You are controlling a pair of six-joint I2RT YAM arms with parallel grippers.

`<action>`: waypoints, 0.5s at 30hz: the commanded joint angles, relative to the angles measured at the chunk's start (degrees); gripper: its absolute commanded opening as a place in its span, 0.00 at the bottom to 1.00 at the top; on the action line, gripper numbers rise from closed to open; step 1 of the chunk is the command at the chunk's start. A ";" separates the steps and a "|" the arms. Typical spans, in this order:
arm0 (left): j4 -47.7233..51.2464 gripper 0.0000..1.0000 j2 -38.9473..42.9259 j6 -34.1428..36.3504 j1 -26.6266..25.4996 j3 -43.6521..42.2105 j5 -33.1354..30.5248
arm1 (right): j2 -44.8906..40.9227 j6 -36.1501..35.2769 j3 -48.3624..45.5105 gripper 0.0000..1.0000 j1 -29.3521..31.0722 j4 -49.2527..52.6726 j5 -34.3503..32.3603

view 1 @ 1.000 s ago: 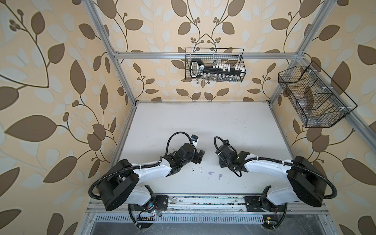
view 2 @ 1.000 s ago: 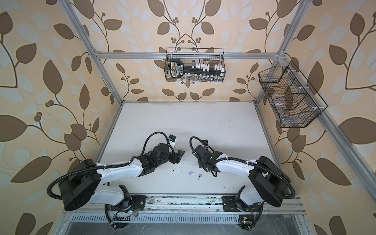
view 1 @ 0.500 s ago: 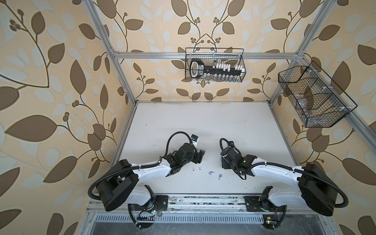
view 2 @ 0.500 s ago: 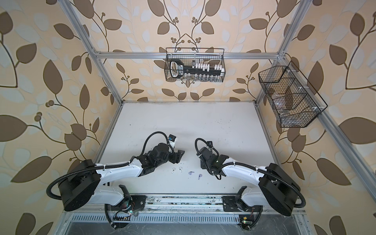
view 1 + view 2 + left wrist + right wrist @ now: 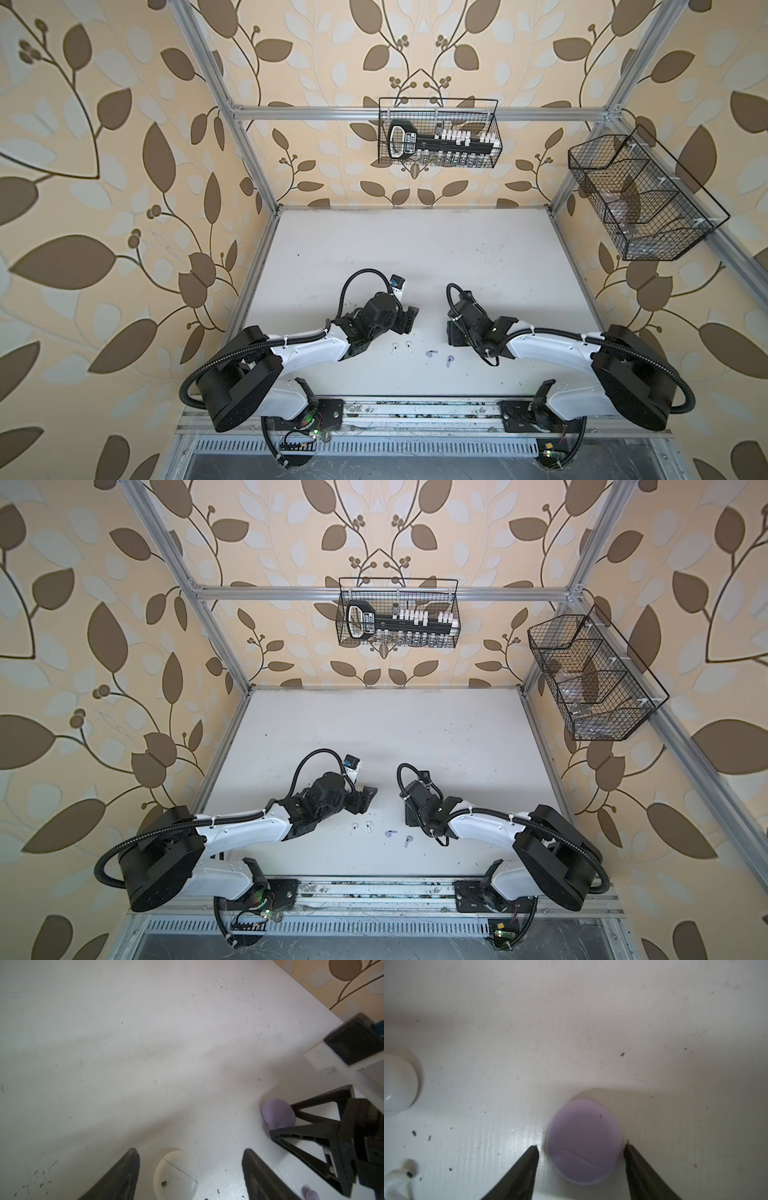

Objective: Insert the wireless bluetooth earbuds into the charging case

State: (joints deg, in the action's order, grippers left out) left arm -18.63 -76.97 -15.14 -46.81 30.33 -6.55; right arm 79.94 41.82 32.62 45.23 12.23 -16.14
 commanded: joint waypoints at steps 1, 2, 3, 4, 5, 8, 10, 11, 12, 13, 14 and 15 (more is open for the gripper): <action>-0.66 0.79 1.80 -0.43 0.05 0.50 -1.68 | 1.93 -1.53 2.01 0.67 -0.72 -1.38 1.89; -0.57 0.79 1.82 -0.47 0.05 0.45 -1.80 | 2.63 -2.03 2.84 0.67 -0.91 -1.41 2.15; -0.61 0.79 1.82 -0.33 0.05 0.53 -1.85 | 3.29 -2.50 3.57 0.67 -1.03 -1.43 2.47; -0.49 0.79 1.83 -0.35 0.05 0.46 -1.97 | 3.97 -2.88 4.12 0.67 -1.07 -1.50 2.68; -0.37 0.80 1.85 -0.30 0.05 0.52 -2.09 | 4.73 -3.29 4.87 0.67 -1.16 -1.51 3.07; -0.14 0.80 2.07 -0.17 0.05 0.65 -2.61 | 6.78 -4.26 6.58 0.68 -1.20 -1.68 3.94; -0.02 0.79 2.13 -0.10 0.05 0.61 -2.78 | 7.96 -4.58 7.54 0.68 -1.25 -1.77 4.28; 0.00 0.79 2.16 -0.10 0.05 0.57 -2.86 | 8.62 -4.89 8.15 0.68 -1.20 -1.74 4.42; 0.05 0.79 2.28 -0.12 0.05 0.61 -2.99 | 9.16 -5.27 8.66 0.68 -1.20 -1.68 4.49; 0.10 0.79 2.27 -0.04 0.05 0.58 -3.02 | 10.12 -5.80 9.51 0.68 -1.29 -1.47 4.58; 0.35 0.79 2.31 0.00 0.04 0.66 -3.21 | 11.61 -6.48 11.02 0.68 -1.36 -1.33 4.67; 0.35 0.79 2.26 0.02 0.04 0.72 -3.20 | 12.18 -6.91 11.62 0.68 -1.45 -1.42 4.94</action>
State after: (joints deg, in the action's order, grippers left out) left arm -17.98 -76.66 -15.11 -46.81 30.33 -7.88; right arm 89.73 37.08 41.74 44.10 10.63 -12.88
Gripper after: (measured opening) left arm 0.793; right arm 0.678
